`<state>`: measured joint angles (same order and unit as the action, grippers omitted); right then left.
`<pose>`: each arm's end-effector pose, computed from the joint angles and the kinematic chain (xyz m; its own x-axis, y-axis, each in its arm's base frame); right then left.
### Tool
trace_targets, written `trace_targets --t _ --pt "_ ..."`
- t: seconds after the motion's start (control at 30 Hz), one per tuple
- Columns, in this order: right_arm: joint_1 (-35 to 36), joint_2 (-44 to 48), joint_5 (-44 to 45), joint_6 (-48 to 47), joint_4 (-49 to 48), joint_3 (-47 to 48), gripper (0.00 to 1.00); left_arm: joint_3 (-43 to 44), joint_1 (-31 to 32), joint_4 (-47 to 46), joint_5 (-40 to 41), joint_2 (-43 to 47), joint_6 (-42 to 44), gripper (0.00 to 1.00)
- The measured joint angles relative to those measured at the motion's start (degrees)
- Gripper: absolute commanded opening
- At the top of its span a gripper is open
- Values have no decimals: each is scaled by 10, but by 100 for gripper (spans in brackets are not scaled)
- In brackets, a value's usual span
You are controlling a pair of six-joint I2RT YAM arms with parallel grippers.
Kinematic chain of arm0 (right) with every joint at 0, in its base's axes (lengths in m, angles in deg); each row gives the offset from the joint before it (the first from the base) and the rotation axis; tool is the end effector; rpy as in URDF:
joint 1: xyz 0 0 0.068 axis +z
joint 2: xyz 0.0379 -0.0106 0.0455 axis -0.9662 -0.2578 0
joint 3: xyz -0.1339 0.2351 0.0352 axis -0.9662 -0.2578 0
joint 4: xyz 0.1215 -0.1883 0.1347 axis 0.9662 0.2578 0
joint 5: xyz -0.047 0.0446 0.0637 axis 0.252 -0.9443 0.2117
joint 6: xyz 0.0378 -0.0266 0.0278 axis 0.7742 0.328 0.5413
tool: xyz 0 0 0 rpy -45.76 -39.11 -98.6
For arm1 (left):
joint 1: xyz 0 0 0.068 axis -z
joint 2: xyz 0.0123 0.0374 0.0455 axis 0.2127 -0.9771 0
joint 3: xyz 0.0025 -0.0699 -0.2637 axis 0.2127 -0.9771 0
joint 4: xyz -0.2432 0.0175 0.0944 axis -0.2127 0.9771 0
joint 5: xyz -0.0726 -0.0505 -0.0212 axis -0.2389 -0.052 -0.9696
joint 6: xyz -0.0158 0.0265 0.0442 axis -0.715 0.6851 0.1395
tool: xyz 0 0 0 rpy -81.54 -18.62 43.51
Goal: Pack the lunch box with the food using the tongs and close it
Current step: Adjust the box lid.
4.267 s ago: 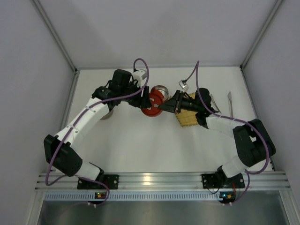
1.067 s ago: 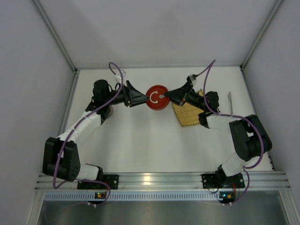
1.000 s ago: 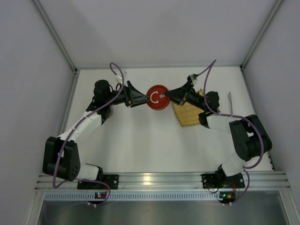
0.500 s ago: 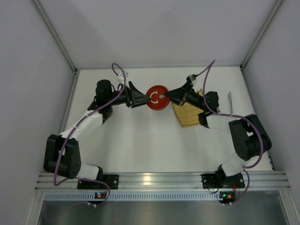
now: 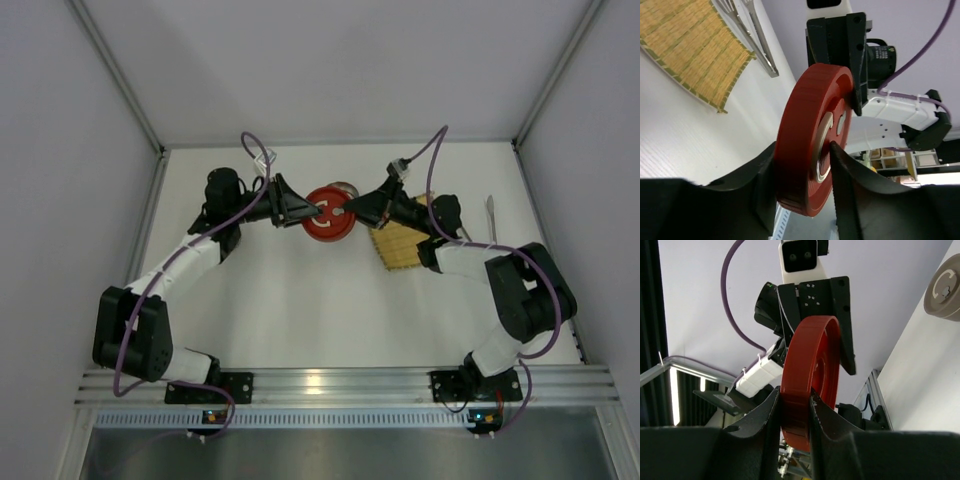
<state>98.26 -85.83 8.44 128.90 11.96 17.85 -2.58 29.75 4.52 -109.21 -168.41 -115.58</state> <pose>0.2942 0.1549 0.2669 -0.9217 0.3314 -0.2018 -0.2712 -0.1782 0.9459 0.2953 -0.1231 0.3018 -0.8670 -0.2389 -0.4373 0.3898 0.2213 -0.8939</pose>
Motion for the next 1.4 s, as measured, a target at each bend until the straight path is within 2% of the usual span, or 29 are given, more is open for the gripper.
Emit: trace_targets --t 0.03,0.13,0.27,0.3,0.37,0.4,0.43,0.53,0.8,0.83,0.93,0.97,1.1,1.27,1.4 --pt "0 0 0 -6 -3 0 15 0 -4 -12 -9 0 -11 34" --pt "-1 0 -14 -50 12 1 57 5 -10 -36 -35 0 -32 24" --pt "9 8 -42 -146 93 11 62 23 2 -27 -54 -1 -9 15" --pt "10 9 -46 -165 111 14 62 27 4 -19 -57 -1 0 15" --pt "11 12 -54 -199 149 21 49 32 8 -1 -60 -1 21 14" --pt "11 12 -59 -209 159 25 40 33 8 9 -60 -1 30 13" --pt "11 12 -64 -216 165 28 26 34 8 18 -61 -1 38 13" --pt "12 13 -88 -218 157 33 17 34 1 42 -58 -5 56 13" --pt "13 10 -103 -217 160 42 15 51 -1 73 -69 -12 74 15" --pt "14 10 -106 -220 162 45 2 54 -1 75 -71 -14 76 23" --pt "16 10 -108 -232 171 54 0 68 -2 90 -73 -20 91 64" --pt "20 10 -106 -234 176 56 0 79 1 107 -72 -24 104 68" --pt "35 11 -100 -242 192 54 0 122 -4 182 -67 -28 139 73" --pt "20 15 -56 -244 196 20 0 130 -71 238 -45 3 171 72" --pt "16 25 -21 -255 227 -4 0 162 -78 304 -26 14 217 70"
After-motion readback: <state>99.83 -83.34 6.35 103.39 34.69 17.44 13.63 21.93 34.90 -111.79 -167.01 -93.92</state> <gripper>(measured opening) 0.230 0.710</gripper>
